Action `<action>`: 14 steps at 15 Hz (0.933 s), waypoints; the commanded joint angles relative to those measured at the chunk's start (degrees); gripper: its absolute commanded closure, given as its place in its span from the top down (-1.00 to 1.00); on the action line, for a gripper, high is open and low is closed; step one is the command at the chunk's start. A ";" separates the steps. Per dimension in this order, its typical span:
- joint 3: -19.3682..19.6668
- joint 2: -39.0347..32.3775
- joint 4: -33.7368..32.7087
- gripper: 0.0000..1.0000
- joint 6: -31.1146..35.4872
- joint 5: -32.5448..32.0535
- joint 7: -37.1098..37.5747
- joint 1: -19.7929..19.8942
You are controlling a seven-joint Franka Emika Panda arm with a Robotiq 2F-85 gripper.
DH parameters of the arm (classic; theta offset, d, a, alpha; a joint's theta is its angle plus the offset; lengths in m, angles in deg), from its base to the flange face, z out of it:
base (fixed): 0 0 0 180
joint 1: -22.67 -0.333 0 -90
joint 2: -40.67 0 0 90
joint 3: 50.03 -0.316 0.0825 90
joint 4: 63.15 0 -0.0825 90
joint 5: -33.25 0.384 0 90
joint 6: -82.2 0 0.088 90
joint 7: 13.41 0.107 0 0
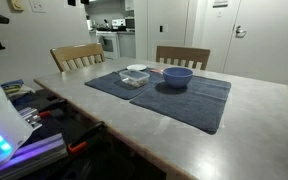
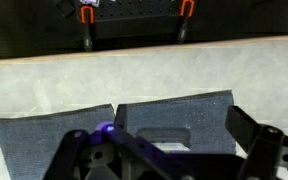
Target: Pour the contents in the container into the bowl.
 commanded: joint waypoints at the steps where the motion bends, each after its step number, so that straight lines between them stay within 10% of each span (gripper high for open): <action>1: 0.27 -4.54 -3.01 1.00 0.76 -0.91 -2.12 0.38; 14: 1.21 -20.51 -15.93 1.00 0.16 -2.20 -12.12 -1.31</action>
